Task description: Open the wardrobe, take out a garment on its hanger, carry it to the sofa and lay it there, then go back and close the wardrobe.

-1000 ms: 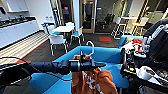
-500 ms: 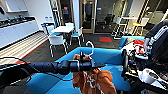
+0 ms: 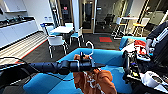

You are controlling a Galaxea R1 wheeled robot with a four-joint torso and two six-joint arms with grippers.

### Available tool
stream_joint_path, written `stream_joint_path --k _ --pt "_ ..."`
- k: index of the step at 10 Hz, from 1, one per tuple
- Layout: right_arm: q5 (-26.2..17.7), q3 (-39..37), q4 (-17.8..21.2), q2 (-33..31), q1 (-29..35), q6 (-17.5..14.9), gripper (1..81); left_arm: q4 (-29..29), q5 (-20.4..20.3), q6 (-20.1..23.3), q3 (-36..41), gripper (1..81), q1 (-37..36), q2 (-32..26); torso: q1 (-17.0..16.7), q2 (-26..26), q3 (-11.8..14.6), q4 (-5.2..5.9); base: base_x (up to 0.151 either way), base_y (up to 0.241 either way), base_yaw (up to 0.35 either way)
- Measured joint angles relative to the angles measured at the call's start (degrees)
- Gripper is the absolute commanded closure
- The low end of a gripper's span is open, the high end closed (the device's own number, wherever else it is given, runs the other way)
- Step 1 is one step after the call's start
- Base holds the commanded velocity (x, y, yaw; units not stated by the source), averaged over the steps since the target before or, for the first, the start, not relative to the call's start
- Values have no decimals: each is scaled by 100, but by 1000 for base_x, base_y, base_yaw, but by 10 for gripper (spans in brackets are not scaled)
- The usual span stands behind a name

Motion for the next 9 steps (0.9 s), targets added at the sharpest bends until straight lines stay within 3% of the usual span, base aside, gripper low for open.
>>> stream_joint_path --k 6,7,9 --pt "-9 0 0 11 -9 0 10 7 0 2 -4 811 0 -11 2 2 0 0 10 0 0" --pt "1 0 0 13 -1 -2 10 9 0 0 -4 811 0 -9 2 4 0 26 0 0 0" --pt "1 0 0 11 2 -2 10 7 -5 -4 -39 811 0 52 2 2 0 215 0 0 0"
